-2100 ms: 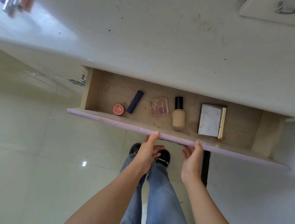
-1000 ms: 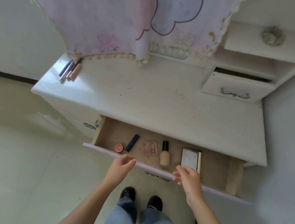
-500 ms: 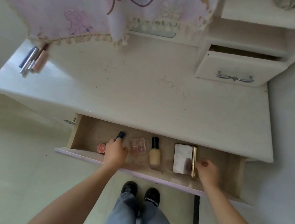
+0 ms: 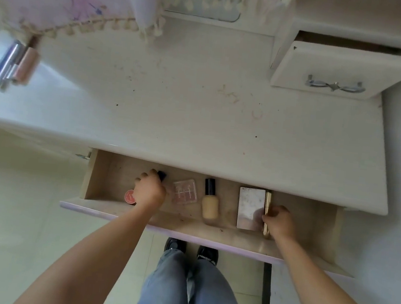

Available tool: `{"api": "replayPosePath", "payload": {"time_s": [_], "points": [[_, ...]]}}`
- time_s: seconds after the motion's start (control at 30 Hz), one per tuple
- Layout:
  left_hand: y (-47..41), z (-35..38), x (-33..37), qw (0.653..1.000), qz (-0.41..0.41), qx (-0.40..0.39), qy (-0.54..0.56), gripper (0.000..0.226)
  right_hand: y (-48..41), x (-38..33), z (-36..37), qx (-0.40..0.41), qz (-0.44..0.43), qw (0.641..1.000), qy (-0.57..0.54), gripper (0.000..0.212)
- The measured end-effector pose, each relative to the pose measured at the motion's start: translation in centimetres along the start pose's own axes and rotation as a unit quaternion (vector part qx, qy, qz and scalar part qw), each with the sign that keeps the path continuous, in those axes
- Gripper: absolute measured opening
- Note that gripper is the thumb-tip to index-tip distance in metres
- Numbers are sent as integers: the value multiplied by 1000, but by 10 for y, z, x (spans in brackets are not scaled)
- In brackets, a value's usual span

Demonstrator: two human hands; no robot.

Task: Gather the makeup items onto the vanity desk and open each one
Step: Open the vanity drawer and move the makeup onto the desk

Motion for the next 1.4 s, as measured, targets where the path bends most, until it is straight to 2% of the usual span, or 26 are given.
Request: {"api": "replayPosePath", "payload": {"time_s": [0.23, 0.43, 0.63, 0.77, 1.0, 1.13, 1.27, 1.4], "points": [[-1, 4, 4, 999, 40, 13, -1, 34, 8, -12, -6, -15, -7, 998, 56, 30], [32, -8, 14, 994, 111, 14, 17, 17, 45, -35, -11, -46, -107, 983, 139, 34], [70, -38, 19, 988, 138, 38, 67, 4, 85, -69, -7, -84, -188, 968, 142, 22], [86, -65, 6, 983, 125, 75, 114, 12, 112, -93, 4, -114, -234, 955, 143, 23], [101, -119, -49, 973, 64, 139, 173, 3, 159, -157, 21, -116, -328, 919, 187, 24], [114, -159, -91, 956, 34, 182, 227, 19, 188, -206, 31, -108, -377, 903, 179, 25], [124, -195, -139, 936, 1, 231, 264, 18, 224, -249, 53, -115, -408, 893, 149, 27], [120, -212, -180, 912, -4, 245, 329, 17, 257, -273, 85, -126, -417, 894, 100, 25]]}}
Point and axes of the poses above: each hand's wrist, its own y-axis away from the middle knuckle, its own z-axis out of the palm, x = y × z, the point moved 8 cm from there along -y, towards the middle knuckle, and after that the axes turned 4 degrees about -y, right-handed, at the moved point
